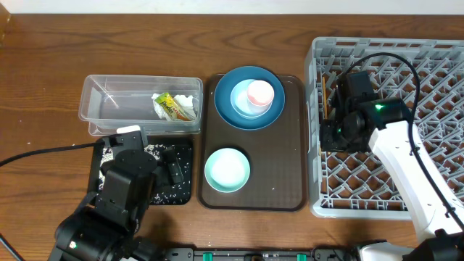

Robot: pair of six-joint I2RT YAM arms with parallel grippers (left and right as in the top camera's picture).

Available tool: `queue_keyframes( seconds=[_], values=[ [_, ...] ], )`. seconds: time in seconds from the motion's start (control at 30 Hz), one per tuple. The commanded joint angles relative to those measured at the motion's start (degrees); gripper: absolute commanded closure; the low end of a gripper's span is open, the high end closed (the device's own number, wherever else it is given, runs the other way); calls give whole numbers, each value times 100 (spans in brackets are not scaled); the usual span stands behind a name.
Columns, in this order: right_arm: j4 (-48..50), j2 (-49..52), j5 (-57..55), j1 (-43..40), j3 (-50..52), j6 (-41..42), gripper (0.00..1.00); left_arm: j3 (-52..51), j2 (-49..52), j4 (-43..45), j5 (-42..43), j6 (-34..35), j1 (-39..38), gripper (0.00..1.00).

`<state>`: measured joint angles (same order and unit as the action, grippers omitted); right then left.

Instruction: Sort waste into correct bins and load items into the dishwasher rack

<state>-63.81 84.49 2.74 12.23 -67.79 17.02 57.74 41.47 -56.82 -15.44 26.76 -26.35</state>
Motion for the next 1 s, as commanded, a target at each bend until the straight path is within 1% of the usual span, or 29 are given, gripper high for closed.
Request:
queue_keyframes(
  seconds=[0.0, 0.1, 0.17, 0.27, 0.33, 0.43, 0.57, 0.67, 0.7, 0.77, 0.83, 0.9, 0.97],
  values=[
    [9, -4, -61, -42, 31, 33, 82, 35, 0, -15, -116, -55, 20, 7],
    [48, -4, 0, -42, 31, 35, 81, 35, 0, -15, -116, -55, 20, 8],
    [160, -4, 299, -42, 31, 35, 79, 35, 0, -15, -116, -55, 20, 8],
    [619, -4, 1344, -42, 31, 33, 78, 35, 0, -15, -116, -55, 20, 8],
    [1102, -4, 2240, -37, 31, 33, 77, 35, 0, -15, -116, -55, 20, 8],
    [1759, -4, 2872, 17, 31, 66, 76, 35, 0, -15, -116, -55, 20, 8],
    [2417, 7, 2723, 249, 33, 232, 76, 35, 0, -15, -116, -55, 20, 8],
    [2848, 57, 2380, 551, 35, 363, 73, 35, 0, -15, -116, -55, 20, 8],
    [2990, 83, 2216, 688, 35, 444, 70, 35, 0, -15, -116, -55, 20, 8],
    [3252, 166, 1851, 977, 35, 485, 59, 35, 0, -15, -118, -55, 20, 8],
    [3425, 271, 1414, 1239, 35, 485, 54, 35, 0, -15, -116, -55, 20, 7],
    [3499, 393, 905, 1469, 35, 485, 45, 35, 0, -15, -116, -55, 20, 8],
    [3563, 535, 396, 1668, 35, 485, 43, 35, 0, -15, -118, -55, 20, 7]
  ],
)
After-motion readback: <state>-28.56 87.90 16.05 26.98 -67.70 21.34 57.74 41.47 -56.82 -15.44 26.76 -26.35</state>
